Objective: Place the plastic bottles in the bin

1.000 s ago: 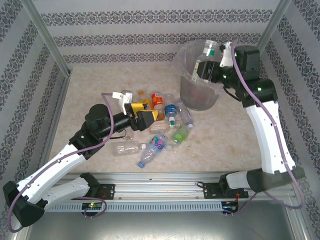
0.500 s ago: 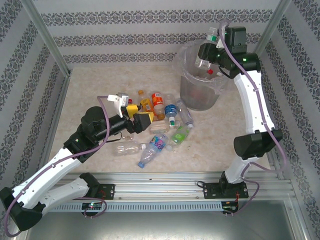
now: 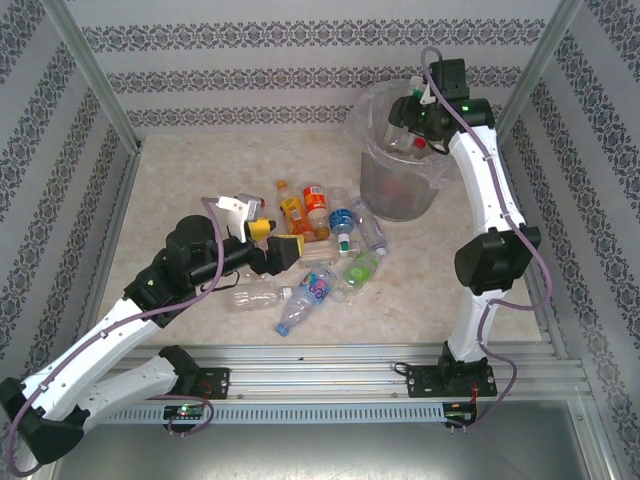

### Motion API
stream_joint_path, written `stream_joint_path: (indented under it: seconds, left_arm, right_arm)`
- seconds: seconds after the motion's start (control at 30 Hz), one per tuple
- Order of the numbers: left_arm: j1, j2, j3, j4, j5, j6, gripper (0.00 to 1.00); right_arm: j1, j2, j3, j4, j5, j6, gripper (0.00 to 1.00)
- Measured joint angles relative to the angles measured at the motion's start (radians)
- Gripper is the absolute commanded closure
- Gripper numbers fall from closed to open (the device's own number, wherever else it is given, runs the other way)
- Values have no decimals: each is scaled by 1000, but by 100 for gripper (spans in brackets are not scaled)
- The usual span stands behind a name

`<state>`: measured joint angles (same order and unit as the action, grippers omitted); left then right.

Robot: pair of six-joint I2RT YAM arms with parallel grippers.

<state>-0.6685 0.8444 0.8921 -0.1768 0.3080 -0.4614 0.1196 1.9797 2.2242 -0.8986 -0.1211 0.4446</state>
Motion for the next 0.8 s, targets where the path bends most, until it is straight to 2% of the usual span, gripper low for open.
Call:
stream_joint_path:
  seconds: [0.3, 0.6, 0.8]
  left_arm:
    - [0, -11, 0, -7, -14, 14, 0]
    - [0, -24, 0, -37, -33, 24, 0]
    - [0, -33, 0, -63, -37, 37, 0]
  right_arm:
    - [1, 61, 69, -32, -29, 26, 19]
    - [1, 61, 137, -67, -40, 22, 19]
    - [1, 18, 106, -74, -65, -6, 18]
